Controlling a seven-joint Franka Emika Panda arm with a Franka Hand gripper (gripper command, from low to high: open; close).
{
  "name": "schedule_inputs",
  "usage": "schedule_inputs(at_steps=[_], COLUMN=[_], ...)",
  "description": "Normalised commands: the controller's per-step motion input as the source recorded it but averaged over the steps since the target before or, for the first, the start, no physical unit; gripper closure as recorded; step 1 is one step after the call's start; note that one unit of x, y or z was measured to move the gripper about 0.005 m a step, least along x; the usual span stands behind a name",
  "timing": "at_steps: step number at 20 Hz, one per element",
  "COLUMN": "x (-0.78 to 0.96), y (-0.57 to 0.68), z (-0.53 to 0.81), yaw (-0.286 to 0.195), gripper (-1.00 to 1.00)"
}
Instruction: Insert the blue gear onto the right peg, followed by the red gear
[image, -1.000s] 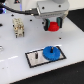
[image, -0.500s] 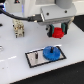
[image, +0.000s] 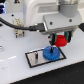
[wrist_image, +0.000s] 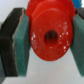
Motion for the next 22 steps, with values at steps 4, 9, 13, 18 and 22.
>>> schedule_inputs(at_steps=[4,9,13,18,22], x=[0.17,0.1,0.12,0.17,0.18], y=[-0.16,-0.12,-0.08,-0.01,-0.03], z=[-0.05,-0.1,-0.02,0.3,0.28], yaw=[0.0,0.0,0.0,0.0,0.0], gripper=[1.0,1.0,1.0,1.0,1.0])
